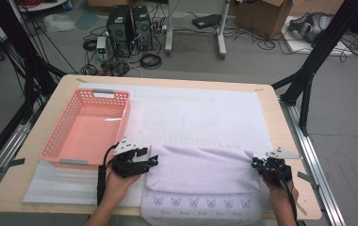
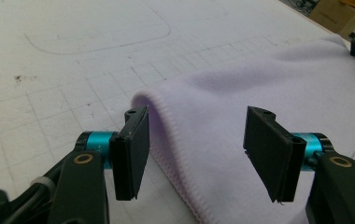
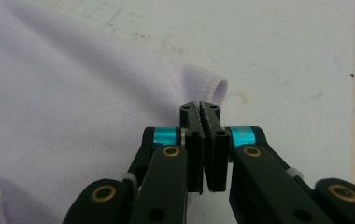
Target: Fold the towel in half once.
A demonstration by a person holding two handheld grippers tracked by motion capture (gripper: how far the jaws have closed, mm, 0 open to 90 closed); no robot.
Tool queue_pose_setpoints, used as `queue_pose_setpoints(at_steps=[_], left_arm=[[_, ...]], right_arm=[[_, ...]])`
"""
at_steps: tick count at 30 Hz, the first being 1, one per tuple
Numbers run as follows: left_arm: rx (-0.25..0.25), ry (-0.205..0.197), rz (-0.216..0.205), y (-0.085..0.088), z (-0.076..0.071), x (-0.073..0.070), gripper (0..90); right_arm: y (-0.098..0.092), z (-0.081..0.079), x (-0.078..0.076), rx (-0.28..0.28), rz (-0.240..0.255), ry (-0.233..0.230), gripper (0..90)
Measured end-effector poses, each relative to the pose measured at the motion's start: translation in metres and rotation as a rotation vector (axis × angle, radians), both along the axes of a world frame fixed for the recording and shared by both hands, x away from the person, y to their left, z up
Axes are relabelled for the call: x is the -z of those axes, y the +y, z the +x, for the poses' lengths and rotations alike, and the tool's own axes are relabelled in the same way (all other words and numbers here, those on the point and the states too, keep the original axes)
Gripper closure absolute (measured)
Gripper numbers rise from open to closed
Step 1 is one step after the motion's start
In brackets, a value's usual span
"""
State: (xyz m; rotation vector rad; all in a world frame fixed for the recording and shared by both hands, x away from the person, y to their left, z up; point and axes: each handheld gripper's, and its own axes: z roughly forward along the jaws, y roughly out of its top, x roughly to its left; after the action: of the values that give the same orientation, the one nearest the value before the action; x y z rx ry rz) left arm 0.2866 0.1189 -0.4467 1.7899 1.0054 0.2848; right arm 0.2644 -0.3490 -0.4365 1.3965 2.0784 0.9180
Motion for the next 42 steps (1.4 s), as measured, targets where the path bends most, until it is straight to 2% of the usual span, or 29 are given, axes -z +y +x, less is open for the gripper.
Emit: queue_pose_setpoints(at_steps=[1, 2, 4, 7, 10, 12, 14, 15, 16, 18, 21, 23, 24, 27, 28, 34, 37, 42], left_arm=[[0.001, 0.001, 0.001, 0.000, 0.000, 0.000, 41.1], [0.002, 0.005, 0.002, 0.000, 0.000, 0.001, 41.1], [0.007, 0.014, 0.009, -0.001, 0.001, 0.002, 41.0], [0.007, 0.037, 0.025, -0.003, 0.003, 0.004, 40.9], [0.001, 0.057, 0.024, -0.003, 0.005, 0.005, 40.9], [0.000, 0.069, 0.028, -0.003, 0.006, 0.005, 40.9], [0.001, 0.072, 0.032, -0.003, 0.007, 0.005, 40.9], [0.000, 0.070, 0.029, -0.003, 0.007, 0.005, 40.9], [-0.002, 0.069, 0.029, -0.003, 0.006, 0.005, 40.9], [-0.003, 0.066, 0.027, -0.003, 0.006, 0.005, 40.9], [-0.004, 0.071, 0.033, -0.004, 0.006, 0.005, 40.8], [0.002, 0.081, 0.037, -0.005, 0.007, 0.006, 40.7], [0.005, 0.089, 0.036, -0.004, 0.008, 0.006, 40.6], [-0.010, 0.101, 0.032, -0.004, 0.009, 0.006, 39.4], [-0.009, 0.101, 0.039, -0.004, 0.009, 0.006, 39.1], [-0.040, 0.079, 0.111, -0.011, 0.007, 0.005, 39.2], [-0.054, 0.055, 0.172, -0.013, 0.006, 0.005, 39.2], [-0.037, 0.040, 0.204, -0.016, 0.005, 0.005, 41.1]], right_arm=[[-0.001, 0.000, 0.002, 0.001, 0.008, 0.001, 76.4], [-0.002, -0.001, 0.002, 0.004, 0.026, -0.002, 71.7], [-0.008, -0.004, 0.000, 0.022, 0.094, -0.014, 66.0], [-0.017, -0.006, -0.003, 0.061, 0.139, -0.042, 61.9], [-0.018, 0.000, 0.002, 0.054, 0.166, -0.026, 58.7], [-0.012, 0.005, 0.007, 0.032, 0.156, -0.015, 56.9], [-0.006, 0.010, 0.012, 0.014, 0.117, 0.008, 57.4], [-0.003, 0.011, 0.014, 0.010, 0.095, 0.001, 58.2], [-0.003, 0.011, 0.013, 0.016, 0.073, -0.004, 57.4], [-0.006, 0.011, 0.012, 0.065, 0.047, -0.011, 58.3], [-0.014, 0.008, 0.012, 0.065, 0.104, -0.002, 59.2], [-0.014, 0.006, 0.010, 0.018, 0.139, -0.002, 58.9], [-0.013, 0.005, 0.009, 0.003, 0.138, -0.001, 58.2], [-0.007, 0.005, 0.011, -0.037, 0.133, 0.045, 57.0], [-0.004, 0.004, 0.011, -0.038, 0.114, 0.033, 56.8], [0.002, 0.000, 0.008, -0.042, 0.034, 0.033, 59.4], [0.004, -0.002, 0.006, -0.053, 0.028, 0.050, 64.6], [0.003, -0.003, 0.006, -0.054, 0.046, 0.062, 67.8]])
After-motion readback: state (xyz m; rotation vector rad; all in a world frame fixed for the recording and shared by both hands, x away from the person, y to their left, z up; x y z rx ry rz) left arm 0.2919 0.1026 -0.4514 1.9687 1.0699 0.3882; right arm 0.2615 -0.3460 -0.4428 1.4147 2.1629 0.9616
